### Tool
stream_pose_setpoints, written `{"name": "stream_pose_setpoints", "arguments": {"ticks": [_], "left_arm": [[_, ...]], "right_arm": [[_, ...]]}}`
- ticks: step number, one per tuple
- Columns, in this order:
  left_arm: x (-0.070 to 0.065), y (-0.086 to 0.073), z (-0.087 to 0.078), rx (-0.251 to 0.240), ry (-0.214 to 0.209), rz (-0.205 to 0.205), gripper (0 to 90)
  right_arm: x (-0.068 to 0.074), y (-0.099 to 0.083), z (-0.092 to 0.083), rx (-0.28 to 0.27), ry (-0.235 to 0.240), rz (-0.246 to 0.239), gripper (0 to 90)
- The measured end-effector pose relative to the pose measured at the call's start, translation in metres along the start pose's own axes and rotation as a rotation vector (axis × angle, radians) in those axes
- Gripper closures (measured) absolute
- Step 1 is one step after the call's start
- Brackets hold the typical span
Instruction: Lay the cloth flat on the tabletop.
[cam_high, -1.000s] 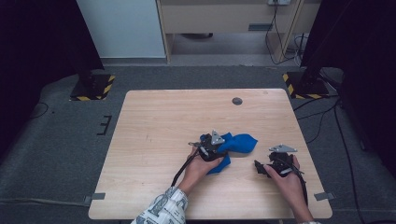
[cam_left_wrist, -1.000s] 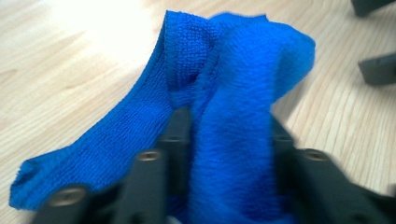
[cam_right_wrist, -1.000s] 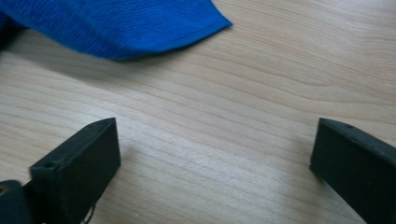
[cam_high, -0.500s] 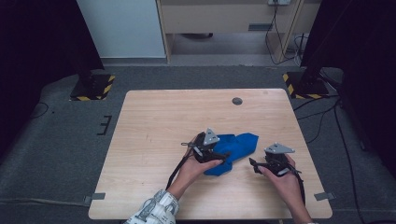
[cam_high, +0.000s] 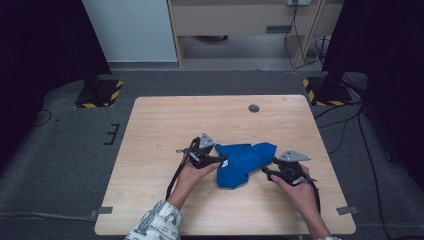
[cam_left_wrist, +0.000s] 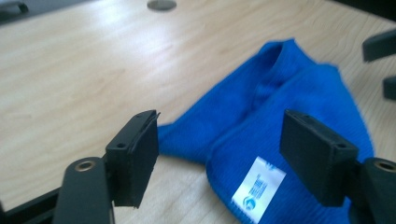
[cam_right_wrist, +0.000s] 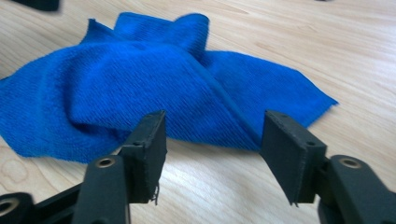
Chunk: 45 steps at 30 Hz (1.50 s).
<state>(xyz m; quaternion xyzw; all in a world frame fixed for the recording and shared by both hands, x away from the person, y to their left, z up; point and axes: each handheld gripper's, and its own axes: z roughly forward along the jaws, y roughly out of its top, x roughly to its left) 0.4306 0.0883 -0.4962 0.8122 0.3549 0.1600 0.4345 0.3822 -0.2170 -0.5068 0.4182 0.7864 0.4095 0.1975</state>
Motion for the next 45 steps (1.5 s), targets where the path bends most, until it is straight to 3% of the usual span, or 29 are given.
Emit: {"name": "stream_pose_setpoints", "arguments": {"ticks": [4, 8, 11, 16, 21, 30, 36, 40, 45], "left_arm": [[0.0, -0.007, 0.008, 0.037, 0.0, 0.003, 29.9], [0.001, -0.013, 0.013, 0.067, -0.008, -0.002, 31.0], [0.001, -0.015, 0.016, 0.081, -0.009, -0.005, 32.3], [0.004, -0.021, 0.02, 0.107, -0.015, -0.029, 37.3], [0.002, -0.023, 0.024, 0.122, -0.022, -0.001, 50.7], [-0.001, -0.026, 0.026, 0.116, -0.032, 0.029, 68.6], [-0.001, -0.027, 0.026, 0.109, -0.052, 0.012, 85.3], [0.001, -0.026, 0.023, 0.103, -0.057, 0.008, 88.9], [0.003, -0.017, 0.007, 0.066, -0.041, 0.016, 89.1]], "right_arm": [[0.0, 0.001, 0.002, -0.003, -0.003, -0.01, 46.9], [-0.003, -0.001, -0.002, -0.011, -0.006, -0.005, 59.9], [-0.004, -0.002, -0.004, -0.009, -0.009, -0.008, 63.6], [-0.005, -0.004, -0.005, -0.008, -0.016, -0.009, 64.1], [-0.007, -0.007, -0.004, 0.003, -0.024, 0.006, 62.1], [-0.009, -0.008, -0.005, 0.005, -0.029, 0.02, 60.5], [-0.01, -0.009, -0.005, 0.004, -0.034, 0.025, 60.4], [-0.01, -0.009, -0.005, 0.006, -0.036, 0.025, 60.5], [-0.012, -0.01, -0.007, 0.006, -0.046, 0.023, 61.2]]}}
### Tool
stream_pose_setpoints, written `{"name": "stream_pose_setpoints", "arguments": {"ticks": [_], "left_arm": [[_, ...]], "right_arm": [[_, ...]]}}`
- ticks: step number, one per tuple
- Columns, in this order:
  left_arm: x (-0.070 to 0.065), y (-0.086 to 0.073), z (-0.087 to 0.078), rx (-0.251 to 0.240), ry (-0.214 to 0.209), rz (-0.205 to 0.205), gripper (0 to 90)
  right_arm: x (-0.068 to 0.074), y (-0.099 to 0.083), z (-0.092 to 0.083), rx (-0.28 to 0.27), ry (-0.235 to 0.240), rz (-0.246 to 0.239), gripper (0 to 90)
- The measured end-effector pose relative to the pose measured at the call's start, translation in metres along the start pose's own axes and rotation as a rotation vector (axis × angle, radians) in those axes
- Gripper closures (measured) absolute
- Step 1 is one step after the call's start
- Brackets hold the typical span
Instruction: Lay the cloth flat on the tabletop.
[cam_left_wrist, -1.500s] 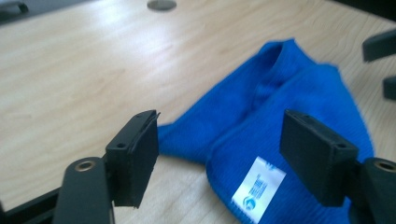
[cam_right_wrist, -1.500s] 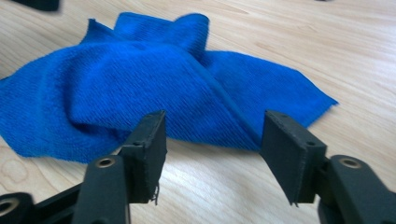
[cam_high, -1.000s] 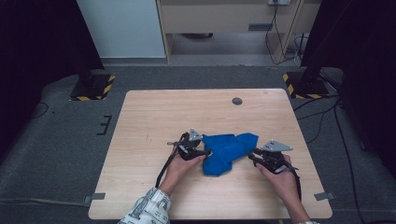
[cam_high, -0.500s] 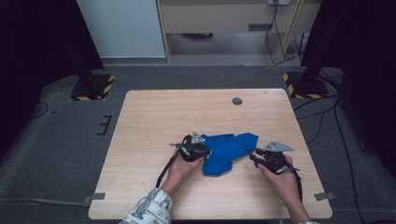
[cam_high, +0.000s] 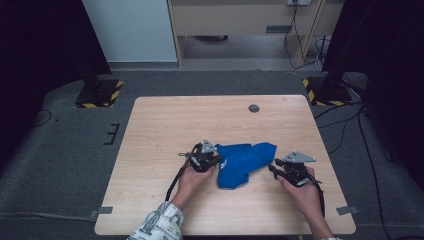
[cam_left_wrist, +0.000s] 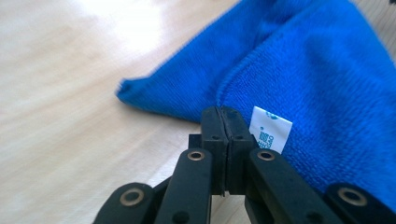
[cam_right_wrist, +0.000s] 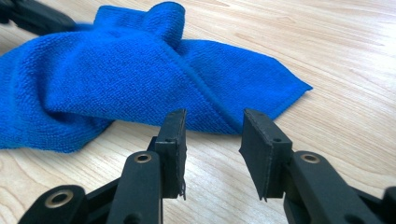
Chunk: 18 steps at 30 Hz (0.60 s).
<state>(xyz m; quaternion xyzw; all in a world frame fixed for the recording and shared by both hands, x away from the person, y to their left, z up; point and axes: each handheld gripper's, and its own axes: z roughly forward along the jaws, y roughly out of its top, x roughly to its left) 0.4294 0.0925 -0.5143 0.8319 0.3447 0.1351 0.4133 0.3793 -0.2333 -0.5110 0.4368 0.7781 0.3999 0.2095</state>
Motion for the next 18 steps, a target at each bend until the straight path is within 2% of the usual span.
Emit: {"name": "stream_pose_setpoints", "arguments": {"ticks": [3, 9, 13, 18], "left_arm": [[0.003, 0.006, -0.016, -0.043, 0.015, -0.006, 89.3], [0.009, 0.011, -0.031, -0.069, 0.042, -0.004, 89.3], [0.026, 0.005, -0.036, -0.051, 0.089, -0.036, 89.3], [0.042, -0.005, -0.033, -0.015, 0.115, -0.072, 89.3]], "right_arm": [[-0.002, -0.001, -0.002, -0.001, -0.01, 0.004, 63.6], [-0.004, 0.001, -0.004, -0.023, -0.041, 0.004, 69.7], [-0.007, 0.002, -0.01, -0.046, -0.075, 0.012, 75.8], [-0.009, 0.003, -0.012, -0.059, -0.09, 0.018, 78.3]]}}
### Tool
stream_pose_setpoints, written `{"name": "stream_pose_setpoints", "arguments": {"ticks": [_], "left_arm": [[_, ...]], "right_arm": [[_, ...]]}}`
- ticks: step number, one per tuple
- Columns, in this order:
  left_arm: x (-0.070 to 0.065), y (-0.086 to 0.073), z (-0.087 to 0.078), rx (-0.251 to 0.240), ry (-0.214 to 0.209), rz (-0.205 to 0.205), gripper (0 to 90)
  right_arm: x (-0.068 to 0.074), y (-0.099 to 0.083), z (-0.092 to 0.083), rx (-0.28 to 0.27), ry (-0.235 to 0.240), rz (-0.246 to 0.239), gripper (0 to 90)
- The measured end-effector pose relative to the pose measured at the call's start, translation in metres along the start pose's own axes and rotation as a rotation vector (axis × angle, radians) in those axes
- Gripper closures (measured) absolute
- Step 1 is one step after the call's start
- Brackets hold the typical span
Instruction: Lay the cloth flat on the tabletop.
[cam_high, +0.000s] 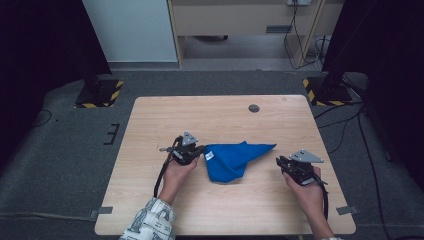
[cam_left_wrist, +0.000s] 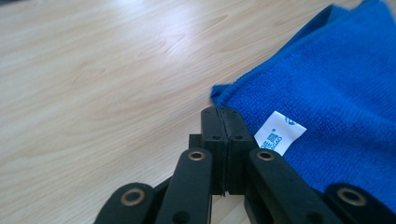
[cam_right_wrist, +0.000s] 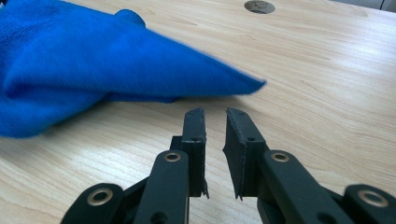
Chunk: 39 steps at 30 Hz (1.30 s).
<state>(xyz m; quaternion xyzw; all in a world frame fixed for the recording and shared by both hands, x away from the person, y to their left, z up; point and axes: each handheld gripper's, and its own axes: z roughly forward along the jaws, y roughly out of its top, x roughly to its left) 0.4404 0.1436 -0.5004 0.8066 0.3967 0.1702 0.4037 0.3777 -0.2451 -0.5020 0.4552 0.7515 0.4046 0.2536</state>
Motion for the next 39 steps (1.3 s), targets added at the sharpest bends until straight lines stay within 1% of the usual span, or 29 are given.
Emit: {"name": "stream_pose_setpoints", "arguments": {"ticks": [2, 3, 5, 7, 9, 12, 13, 17, 18, 19, 21, 25, 26, 27, 30, 31, 34, 39], "left_arm": [[0.003, -0.002, 0.002, 0.005, 0.003, -0.003, 89.3], [0.003, -0.002, 0.002, 0.006, 0.005, -0.007, 89.3], [0.005, -0.003, 0.004, 0.01, 0.008, -0.006, 89.3], [0.006, -0.004, 0.005, 0.014, 0.01, -0.007, 89.2], [0.006, -0.003, 0.006, 0.017, 0.007, -0.005, 89.2], [0.004, -0.002, 0.006, 0.012, 0.0, 0.004, 89.2], [0.004, -0.001, 0.006, 0.011, -0.001, 0.004, 89.2], [0.006, -0.001, 0.006, 0.01, 0.003, 0.001, 89.2], [0.007, -0.002, 0.005, 0.01, 0.005, -0.003, 89.2], [0.007, -0.002, 0.005, 0.008, 0.006, -0.006, 89.2], [0.009, -0.002, 0.005, 0.008, 0.007, -0.008, 89.2], [0.01, -0.003, 0.006, 0.011, 0.007, -0.011, 89.2], [0.01, -0.004, 0.007, 0.014, 0.008, -0.011, 89.2], [0.01, -0.004, 0.008, 0.016, 0.008, -0.013, 89.2], [0.01, -0.006, 0.009, 0.025, 0.01, -0.012, 89.2], [0.009, -0.006, 0.01, 0.027, 0.017, -0.004, 89.2], [0.009, -0.006, 0.01, 0.027, 0.02, -0.003, 89.2], [0.011, -0.007, 0.011, 0.033, 0.024, -0.008, 89.2]], "right_arm": [[0.0, 0.001, 0.002, 0.004, -0.002, 0.0, 78.3], [0.0, 0.002, 0.003, 0.008, -0.007, -0.011, 78.0], [-0.001, 0.003, 0.006, 0.011, -0.014, -0.012, 77.5], [-0.004, 0.006, 0.01, 0.021, -0.02, -0.024, 76.5], [-0.008, 0.011, 0.015, 0.024, -0.021, -0.014, 74.7], [-0.018, 0.019, 0.023, 0.021, -0.015, 0.014, 70.7], [-0.021, 0.023, 0.026, 0.025, -0.009, 0.038, 69.4], [-0.027, 0.034, 0.037, 0.039, -0.01, 0.035, 63.9], [-0.028, 0.038, 0.04, 0.038, -0.005, 0.035, 62.6], [-0.03, 0.041, 0.045, 0.036, 0.008, 0.048, 59.6], [-0.03, 0.042, 0.046, 0.034, 0.012, 0.056, 58.0], [-0.038, 0.043, 0.052, 0.013, 0.028, 0.125, 53.1], [-0.041, 0.041, 0.054, 0.019, 0.03, 0.149, 52.3], [-0.042, 0.041, 0.054, 0.022, 0.035, 0.157, 51.8], [-0.043, 0.039, 0.056, 0.031, 0.04, 0.161, 50.4], [-0.042, 0.039, 0.058, 0.042, 0.049, 0.16, 49.4], [-0.042, 0.038, 0.06, 0.045, 0.054, 0.155, 48.2], [-0.041, 0.035, 0.069, 0.071, 0.093, 0.167, 40.7]]}}
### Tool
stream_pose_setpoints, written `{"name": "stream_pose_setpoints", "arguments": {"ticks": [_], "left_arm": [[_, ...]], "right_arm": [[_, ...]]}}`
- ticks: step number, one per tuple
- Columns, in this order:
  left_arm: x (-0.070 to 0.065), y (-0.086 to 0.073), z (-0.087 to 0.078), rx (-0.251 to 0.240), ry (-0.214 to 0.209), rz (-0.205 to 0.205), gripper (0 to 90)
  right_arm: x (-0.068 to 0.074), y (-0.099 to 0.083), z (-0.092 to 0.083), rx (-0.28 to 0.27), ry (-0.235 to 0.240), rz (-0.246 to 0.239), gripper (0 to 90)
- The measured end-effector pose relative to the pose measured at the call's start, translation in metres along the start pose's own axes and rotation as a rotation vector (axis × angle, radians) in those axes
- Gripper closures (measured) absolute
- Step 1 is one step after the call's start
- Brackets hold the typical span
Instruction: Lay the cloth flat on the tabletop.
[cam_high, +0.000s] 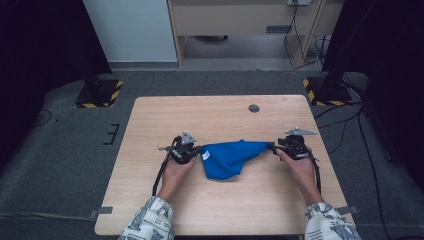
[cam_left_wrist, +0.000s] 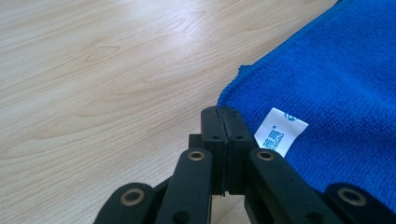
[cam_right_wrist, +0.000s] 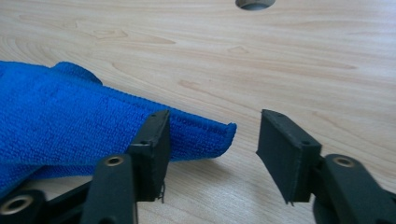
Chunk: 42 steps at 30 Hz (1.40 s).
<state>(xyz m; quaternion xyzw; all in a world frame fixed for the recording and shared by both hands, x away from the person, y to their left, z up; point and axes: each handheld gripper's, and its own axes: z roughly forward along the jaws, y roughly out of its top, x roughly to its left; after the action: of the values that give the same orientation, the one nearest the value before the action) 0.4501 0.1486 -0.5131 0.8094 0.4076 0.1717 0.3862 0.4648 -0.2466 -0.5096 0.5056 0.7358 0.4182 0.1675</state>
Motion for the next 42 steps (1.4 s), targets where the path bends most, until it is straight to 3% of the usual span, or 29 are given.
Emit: {"name": "stream_pose_setpoints", "arguments": {"ticks": [3, 6, 10, 11, 13, 18, 34, 42], "left_arm": [[0.0, 0.0, 0.001, 0.001, 0.001, 0.0, 89.2], [0.0, 0.0, 0.002, 0.001, 0.0, 0.004, 89.2], [-0.001, -0.001, 0.003, 0.006, -0.003, 0.003, 89.2], [-0.001, -0.001, 0.002, 0.005, -0.002, 0.002, 89.2], [0.0, 0.0, 0.002, 0.002, -0.001, 0.005, 89.2], [0.0, 0.0, 0.001, -0.002, 0.0, 0.002, 89.2], [0.002, 0.003, -0.005, -0.022, 0.01, 0.001, 89.2], [-0.003, 0.013, -0.017, -0.069, -0.007, 0.0, 89.2]], "right_arm": [[-0.002, -0.001, 0.008, 0.033, 0.031, 0.015, 35.9], [0.004, 0.0, 0.014, 0.047, 0.061, -0.001, 40.8], [0.015, 0.004, 0.018, 0.047, 0.075, -0.039, 57.9], [0.019, 0.005, 0.018, 0.046, 0.081, -0.059, 66.8], [0.02, 0.005, 0.019, 0.045, 0.081, -0.065, 70.1], [0.026, 0.004, 0.017, 0.038, 0.08, -0.108, 87.9], [0.026, 0.003, -0.003, -0.01, 0.079, -0.127, 89.8], [0.024, 0.004, -0.025, -0.051, 0.08, -0.12, 90.0]]}}
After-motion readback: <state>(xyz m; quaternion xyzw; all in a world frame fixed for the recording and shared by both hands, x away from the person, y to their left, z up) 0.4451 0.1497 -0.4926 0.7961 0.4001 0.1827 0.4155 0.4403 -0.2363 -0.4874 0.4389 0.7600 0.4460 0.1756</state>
